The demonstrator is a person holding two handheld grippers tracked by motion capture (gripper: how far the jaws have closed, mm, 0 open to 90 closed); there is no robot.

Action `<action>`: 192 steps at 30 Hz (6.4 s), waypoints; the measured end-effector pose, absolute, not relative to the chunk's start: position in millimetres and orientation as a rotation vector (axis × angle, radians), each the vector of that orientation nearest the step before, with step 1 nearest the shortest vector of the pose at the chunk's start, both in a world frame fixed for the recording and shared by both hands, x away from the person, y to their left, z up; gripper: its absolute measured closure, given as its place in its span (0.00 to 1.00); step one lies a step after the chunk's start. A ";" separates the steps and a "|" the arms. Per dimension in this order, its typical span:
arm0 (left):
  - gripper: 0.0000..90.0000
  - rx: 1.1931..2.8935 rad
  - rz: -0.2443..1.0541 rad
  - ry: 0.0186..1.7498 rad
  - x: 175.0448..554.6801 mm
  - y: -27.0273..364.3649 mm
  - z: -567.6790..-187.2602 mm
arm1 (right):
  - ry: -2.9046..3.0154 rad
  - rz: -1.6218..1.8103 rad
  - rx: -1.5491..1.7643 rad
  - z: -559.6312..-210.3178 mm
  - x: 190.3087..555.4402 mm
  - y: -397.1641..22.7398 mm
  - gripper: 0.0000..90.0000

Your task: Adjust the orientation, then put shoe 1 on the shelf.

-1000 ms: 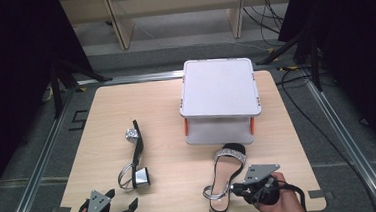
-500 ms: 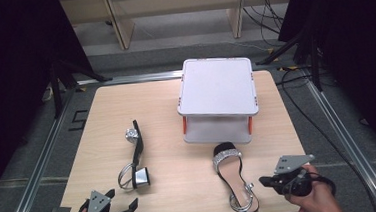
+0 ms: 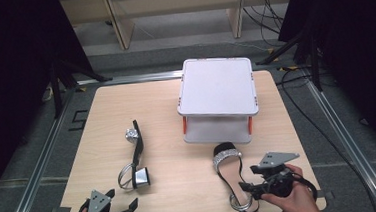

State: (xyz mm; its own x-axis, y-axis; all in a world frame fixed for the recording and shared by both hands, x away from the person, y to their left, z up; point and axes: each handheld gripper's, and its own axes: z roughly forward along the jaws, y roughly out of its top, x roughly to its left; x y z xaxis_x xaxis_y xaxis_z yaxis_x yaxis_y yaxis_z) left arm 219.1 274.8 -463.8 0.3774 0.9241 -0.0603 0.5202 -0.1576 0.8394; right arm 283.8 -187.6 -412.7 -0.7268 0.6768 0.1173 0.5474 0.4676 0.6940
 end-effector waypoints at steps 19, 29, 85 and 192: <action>0.17 1.823 0.615 1.267 217.9 276.2 -462.2 | 2.635 0.771 1.095 -435.1 299.8 -163.2 0.30; 0.17 1.801 0.612 1.272 219.3 274.6 -463.2 | 2.663 0.771 1.128 -442.2 310.0 -158.4 0.27; 0.17 1.787 0.609 1.277 217.8 276.0 -463.0 | 2.827 0.761 0.924 -398.3 337.0 -129.2 0.48; 0.17 1.784 0.608 1.319 220.3 283.2 -464.8 | 2.401 0.837 1.458 -330.1 435.3 -228.4 0.35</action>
State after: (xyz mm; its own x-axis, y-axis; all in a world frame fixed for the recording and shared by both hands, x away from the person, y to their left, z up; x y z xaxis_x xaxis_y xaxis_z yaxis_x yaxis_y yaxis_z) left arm 220.3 283.2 -464.8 0.3360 0.9379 -0.0861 0.5440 -0.1186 0.8307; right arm 435.3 -228.4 -330.1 -0.4889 0.8654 0.1098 0.7461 0.3496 0.5667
